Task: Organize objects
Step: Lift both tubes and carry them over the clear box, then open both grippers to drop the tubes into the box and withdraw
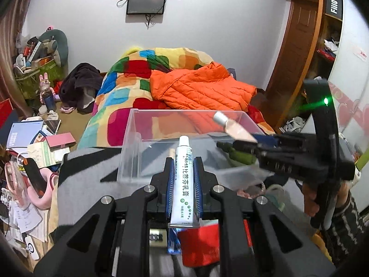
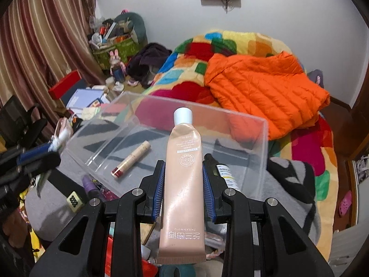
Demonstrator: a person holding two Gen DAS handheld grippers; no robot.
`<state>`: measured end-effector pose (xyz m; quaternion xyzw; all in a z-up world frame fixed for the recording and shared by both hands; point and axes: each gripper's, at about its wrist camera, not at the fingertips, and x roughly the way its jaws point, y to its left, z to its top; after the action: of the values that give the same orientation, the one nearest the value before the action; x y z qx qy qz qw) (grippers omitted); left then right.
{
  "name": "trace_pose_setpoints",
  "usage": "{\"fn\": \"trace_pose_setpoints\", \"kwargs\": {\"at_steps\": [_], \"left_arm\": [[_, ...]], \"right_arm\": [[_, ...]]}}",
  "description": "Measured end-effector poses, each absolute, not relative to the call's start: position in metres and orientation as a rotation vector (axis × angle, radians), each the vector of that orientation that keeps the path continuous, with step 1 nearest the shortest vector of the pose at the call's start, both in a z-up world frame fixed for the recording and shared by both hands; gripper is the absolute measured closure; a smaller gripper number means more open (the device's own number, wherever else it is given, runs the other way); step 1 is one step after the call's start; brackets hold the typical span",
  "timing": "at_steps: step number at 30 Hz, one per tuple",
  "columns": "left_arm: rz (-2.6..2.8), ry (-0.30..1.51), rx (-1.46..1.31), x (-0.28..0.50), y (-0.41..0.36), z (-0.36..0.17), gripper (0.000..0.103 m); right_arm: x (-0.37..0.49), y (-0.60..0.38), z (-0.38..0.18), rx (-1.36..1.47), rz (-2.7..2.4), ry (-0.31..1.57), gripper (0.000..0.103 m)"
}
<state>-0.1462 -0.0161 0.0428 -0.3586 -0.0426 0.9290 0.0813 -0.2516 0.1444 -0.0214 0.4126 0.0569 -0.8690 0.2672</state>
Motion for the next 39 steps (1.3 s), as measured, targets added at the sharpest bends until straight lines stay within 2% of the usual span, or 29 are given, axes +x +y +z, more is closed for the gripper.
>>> {"fn": "trace_pose_setpoints", "kwargs": {"at_steps": [3,5,16,19,23,25,28,31,34,39], "left_arm": [[2.751,-0.137,-1.134,-0.162,-0.017,0.037,0.087],[2.736,-0.14,-1.169,-0.171,-0.018,0.032,0.087],[2.685,-0.108,-1.276,-0.197,-0.01,0.011,0.087],[2.688,-0.101,-1.261,-0.195,-0.009,0.013,0.085],[2.692,-0.102,-1.233,-0.188,-0.01,0.019,0.072],[2.717,-0.085,-1.201,-0.183,-0.01,0.025,0.058],[2.758,-0.053,-1.148,-0.172,-0.01,0.035,0.043],[2.774,-0.041,-1.105,-0.161,-0.011,0.043,0.034],[2.781,-0.033,-1.094,-0.15,-0.014,0.046,0.03],[2.765,0.005,-1.131,-0.134,-0.017,0.038,0.028]], "right_arm": [[-0.258,0.14,-0.029,1.143,-2.319,0.174,0.076],[-0.261,0.136,-0.032,1.158,-2.3,0.19,0.08],[-0.256,0.126,-0.035,1.142,-2.296,0.252,0.08],[-0.25,0.129,-0.032,1.127,-2.305,0.252,0.076],[-0.242,0.136,-0.024,1.094,-2.329,0.225,0.068],[-0.236,0.143,-0.017,1.07,-2.34,0.193,0.063],[-0.227,0.153,-0.006,1.038,-2.361,0.16,0.055],[-0.218,0.164,0.004,1.002,-2.39,0.127,0.045],[-0.208,0.179,0.011,0.972,-2.429,0.1,0.041],[-0.194,0.203,0.007,0.997,-2.449,0.038,0.038]]}}
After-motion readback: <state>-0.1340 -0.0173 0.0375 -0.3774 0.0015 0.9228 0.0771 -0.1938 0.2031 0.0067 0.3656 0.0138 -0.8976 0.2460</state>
